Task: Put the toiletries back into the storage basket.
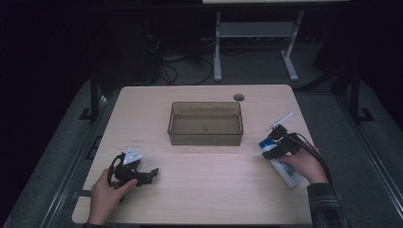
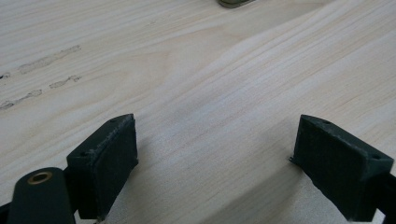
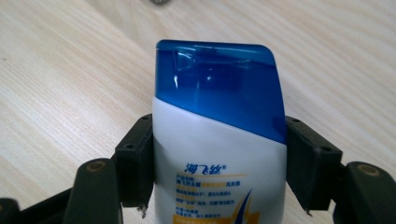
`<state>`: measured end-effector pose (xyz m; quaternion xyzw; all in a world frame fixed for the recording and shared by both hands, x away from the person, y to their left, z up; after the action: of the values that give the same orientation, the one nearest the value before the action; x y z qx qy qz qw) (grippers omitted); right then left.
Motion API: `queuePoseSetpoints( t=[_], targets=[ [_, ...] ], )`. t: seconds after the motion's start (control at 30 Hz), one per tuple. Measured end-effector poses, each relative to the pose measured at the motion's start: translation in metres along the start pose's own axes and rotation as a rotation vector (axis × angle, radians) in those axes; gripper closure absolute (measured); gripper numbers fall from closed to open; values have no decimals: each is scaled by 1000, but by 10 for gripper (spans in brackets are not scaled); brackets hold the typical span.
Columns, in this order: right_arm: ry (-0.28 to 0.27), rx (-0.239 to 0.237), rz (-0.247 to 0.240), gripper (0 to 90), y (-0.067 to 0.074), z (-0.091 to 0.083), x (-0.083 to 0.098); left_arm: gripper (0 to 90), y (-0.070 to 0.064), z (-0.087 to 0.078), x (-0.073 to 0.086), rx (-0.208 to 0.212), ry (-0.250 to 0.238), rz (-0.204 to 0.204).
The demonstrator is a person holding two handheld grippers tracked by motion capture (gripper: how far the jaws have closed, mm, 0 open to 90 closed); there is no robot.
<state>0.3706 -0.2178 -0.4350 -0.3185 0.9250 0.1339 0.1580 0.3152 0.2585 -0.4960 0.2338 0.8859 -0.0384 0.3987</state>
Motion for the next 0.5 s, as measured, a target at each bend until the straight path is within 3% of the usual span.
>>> queuePoseSetpoints(
  t=[0.5],
  targets=[
    [-110, 12, 13, 345, 4, -31, 0, 121, 0, 0, 0, 0, -1, -1]
  ],
)
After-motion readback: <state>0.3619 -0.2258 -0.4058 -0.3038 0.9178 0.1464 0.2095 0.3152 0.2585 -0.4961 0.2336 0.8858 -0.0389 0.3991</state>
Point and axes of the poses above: each handheld gripper's, and its own axes: z roughly forward along the jaws, x roughly out of its underside, y roughly to its left, the point moved 3 cm from there along z, roughly forward along the jaws, and after that the axes turned 9 degrees about -x, right-handed, at the moved point
